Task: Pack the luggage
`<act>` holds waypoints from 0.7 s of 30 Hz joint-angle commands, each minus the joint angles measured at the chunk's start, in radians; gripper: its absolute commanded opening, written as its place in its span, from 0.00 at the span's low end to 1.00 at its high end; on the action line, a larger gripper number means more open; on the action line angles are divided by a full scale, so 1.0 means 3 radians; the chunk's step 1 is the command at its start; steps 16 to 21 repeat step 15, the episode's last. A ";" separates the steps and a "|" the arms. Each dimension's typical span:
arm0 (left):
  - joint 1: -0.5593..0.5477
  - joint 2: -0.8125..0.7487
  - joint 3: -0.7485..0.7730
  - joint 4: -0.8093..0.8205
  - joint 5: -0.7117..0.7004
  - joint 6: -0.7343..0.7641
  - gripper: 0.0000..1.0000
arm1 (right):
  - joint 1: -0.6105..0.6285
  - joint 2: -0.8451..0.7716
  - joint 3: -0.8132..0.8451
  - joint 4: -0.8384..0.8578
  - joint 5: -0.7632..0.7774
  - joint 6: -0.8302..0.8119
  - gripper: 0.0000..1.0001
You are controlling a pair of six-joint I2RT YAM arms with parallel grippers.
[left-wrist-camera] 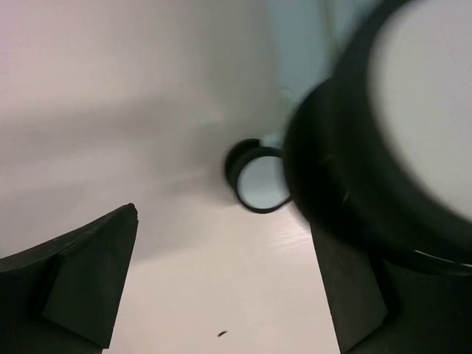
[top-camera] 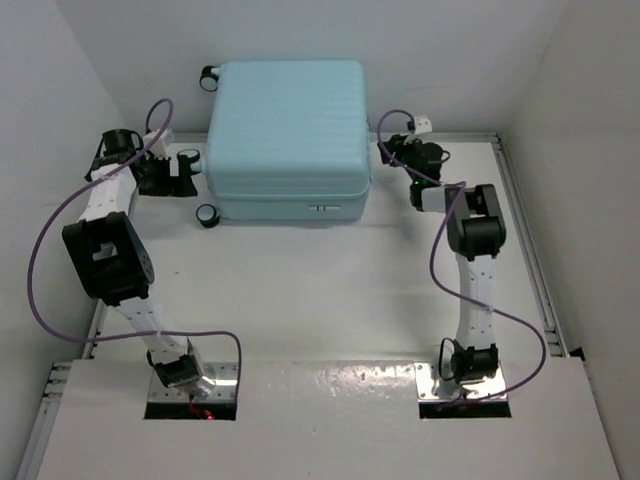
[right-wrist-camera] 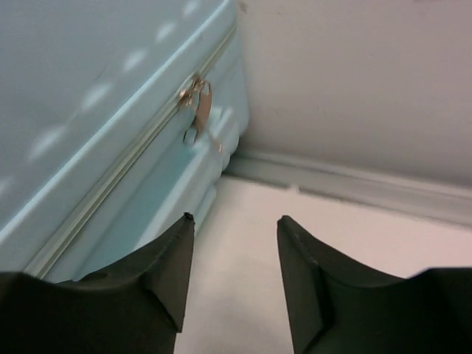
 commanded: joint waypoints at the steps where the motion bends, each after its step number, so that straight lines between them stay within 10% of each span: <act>1: 0.0039 -0.0470 0.0064 0.1162 -0.0413 -0.0494 1.00 | -0.0106 -0.0896 -0.0886 0.0286 -0.0205 -0.0110 0.50; 8: 0.0147 -0.1476 -0.0057 0.0836 -0.0505 -0.0449 1.00 | -0.0387 -0.2901 -0.2133 -0.0980 -0.0415 -0.0382 0.64; 12: 0.0183 -0.2040 -0.0869 0.0866 -0.0444 -0.0419 1.00 | -0.0582 -0.3550 -0.1892 -0.3474 -0.0675 -0.0606 0.85; 21: 0.0213 -0.2265 -0.1218 0.0866 -0.0398 -0.0377 1.00 | -0.0842 -0.4014 -0.2116 -0.3935 -0.0681 -0.0607 0.90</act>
